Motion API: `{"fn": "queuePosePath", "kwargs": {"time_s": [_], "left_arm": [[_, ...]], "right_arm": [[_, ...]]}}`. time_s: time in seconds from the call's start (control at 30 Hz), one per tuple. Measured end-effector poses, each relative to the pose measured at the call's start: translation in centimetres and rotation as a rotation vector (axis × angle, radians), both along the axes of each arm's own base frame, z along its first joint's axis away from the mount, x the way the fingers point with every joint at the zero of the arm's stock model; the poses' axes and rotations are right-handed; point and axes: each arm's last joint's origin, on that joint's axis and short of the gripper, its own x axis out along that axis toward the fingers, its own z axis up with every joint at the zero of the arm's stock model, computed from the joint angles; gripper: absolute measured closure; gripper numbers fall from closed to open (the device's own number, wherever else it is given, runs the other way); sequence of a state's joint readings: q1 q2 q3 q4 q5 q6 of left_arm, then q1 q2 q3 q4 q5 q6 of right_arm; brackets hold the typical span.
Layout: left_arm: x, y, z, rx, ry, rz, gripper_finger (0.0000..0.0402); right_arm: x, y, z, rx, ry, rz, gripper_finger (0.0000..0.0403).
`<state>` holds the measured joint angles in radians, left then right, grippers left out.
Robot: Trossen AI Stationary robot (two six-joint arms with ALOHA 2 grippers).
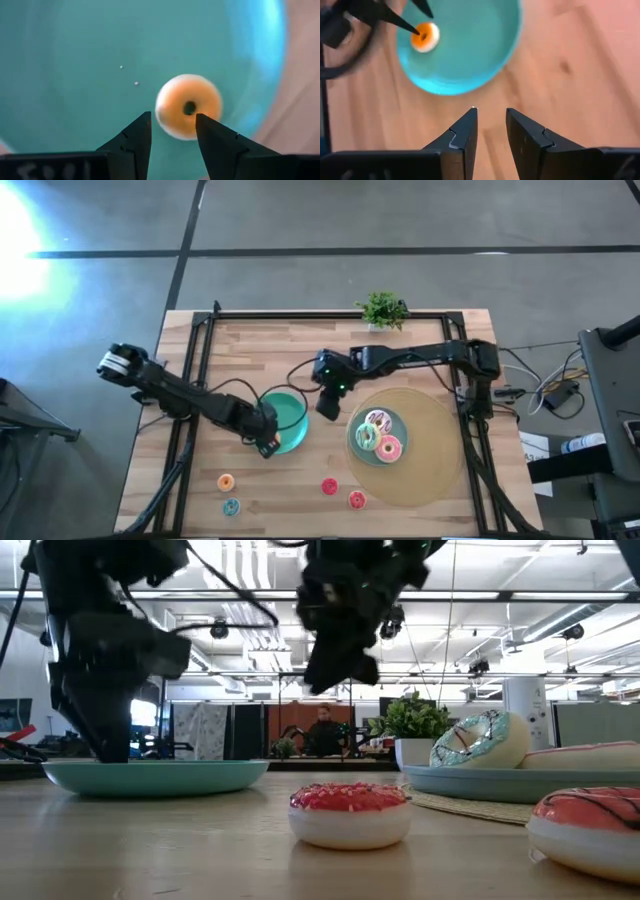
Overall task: Pick & Place donuts
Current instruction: Put the small yellow donut on the light blue plate
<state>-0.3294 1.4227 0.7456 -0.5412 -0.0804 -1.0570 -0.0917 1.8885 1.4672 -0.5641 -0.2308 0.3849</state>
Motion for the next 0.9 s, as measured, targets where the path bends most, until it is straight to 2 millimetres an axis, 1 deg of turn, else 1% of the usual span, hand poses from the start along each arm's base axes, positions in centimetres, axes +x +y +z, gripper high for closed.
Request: {"fn": "queuePosePath", "kwargs": {"time_s": [0.1, 0.23, 0.33, 0.43, 0.57, 0.67, 0.73, 0.83, 0.9], "left_arm": [[0.3, -0.1, -0.7, 0.005, 0.019, 0.003, 0.0274], [0.8, -0.3, -1.1, 0.001, 0.004, 0.003, 0.0274], [1.1, -0.3, -1.3, -0.004, -0.011, -0.001, 0.0287], [1.2, -0.4, -1.3, -0.007, -0.024, -0.002, 0.0321], [1.3, -0.1, -1.0, -0.005, -0.041, 0.008, 0.0387], [1.3, 0.2, -0.4, -0.009, -0.068, 0.022, 0.0396], [1.2, 0.6, 0.3, -0.018, -0.097, 0.039, 0.0399], [1.3, 1.4, 2.2, -0.052, -0.195, 0.072, 0.04], [1.4, 2.4, 3.3, -0.114, -0.262, 0.098, 0.0401]], "right_arm": [[-1.6, -0.1, 0.8, -0.041, -0.013, -0.033, 0.0307], [-3.5, 0.0, 0.9, -0.06, -0.009, -0.069, 0.0307], [-4.8, 0.1, 0.7, -0.052, -0.002, -0.096, 0.0307], [-5.9, 0.2, 0.1, -0.039, 0.012, -0.114, 0.0307], [-7.0, 0.4, -0.3, -0.028, -0.021, -0.13, 0.0307], [-7.6, 0.4, -0.5, -0.022, -0.067, -0.137, 0.0307], [-7.5, 0.5, -0.1, -0.016, -0.138, -0.113, 0.0307], [-7.0, 0.8, 0.5, -0.034, -0.26, 0.011, 0.0307], [-6.6, 1.3, 0.9, -0.104, -0.34, 0.136, 0.0307]]}}
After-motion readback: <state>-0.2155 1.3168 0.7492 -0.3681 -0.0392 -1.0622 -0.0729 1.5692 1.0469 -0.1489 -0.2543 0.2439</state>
